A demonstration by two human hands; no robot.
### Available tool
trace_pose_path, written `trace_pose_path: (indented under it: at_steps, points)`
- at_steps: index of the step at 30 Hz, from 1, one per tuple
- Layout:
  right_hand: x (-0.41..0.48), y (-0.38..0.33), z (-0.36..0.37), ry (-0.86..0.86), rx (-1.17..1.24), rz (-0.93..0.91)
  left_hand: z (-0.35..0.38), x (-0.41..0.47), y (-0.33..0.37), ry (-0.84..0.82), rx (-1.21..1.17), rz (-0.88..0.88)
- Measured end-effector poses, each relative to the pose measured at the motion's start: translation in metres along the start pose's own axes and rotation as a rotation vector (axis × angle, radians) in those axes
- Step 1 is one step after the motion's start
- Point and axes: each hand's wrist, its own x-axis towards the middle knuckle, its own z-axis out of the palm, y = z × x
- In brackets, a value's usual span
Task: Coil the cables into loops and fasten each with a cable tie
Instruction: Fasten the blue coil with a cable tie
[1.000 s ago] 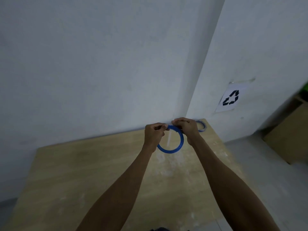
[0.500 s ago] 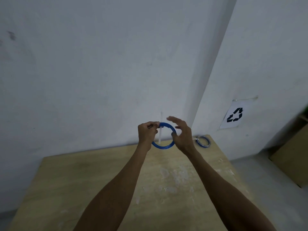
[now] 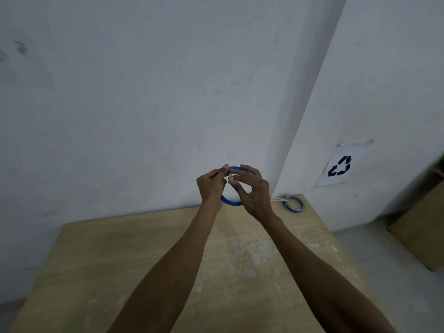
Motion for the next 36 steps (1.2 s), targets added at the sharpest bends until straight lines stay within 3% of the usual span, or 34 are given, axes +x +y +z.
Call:
trace_pose_path:
  at_steps: [8, 14, 20, 27, 36]
  points:
    - [0.005, -0.008, 0.008, 0.062, 0.105, 0.115, -0.002, 0.002, 0.008, 0.018, 0.008, 0.008]
    - [0.014, -0.011, 0.017, 0.111, 0.219, 0.303, -0.008, 0.009, 0.014, -0.022, 0.043, -0.041]
    - [0.023, -0.014, 0.016, 0.086, 0.184, 0.261, -0.013, 0.004, 0.018, -0.115, 0.018, -0.102]
    - [0.034, -0.016, 0.01, 0.058, 0.32, 0.431, -0.013, 0.006, 0.018, -0.203, 0.136, -0.02]
    - [0.038, -0.018, 0.003, 0.037, 0.397, 0.491, -0.016, 0.004, 0.016, -0.324, 0.32, 0.256]
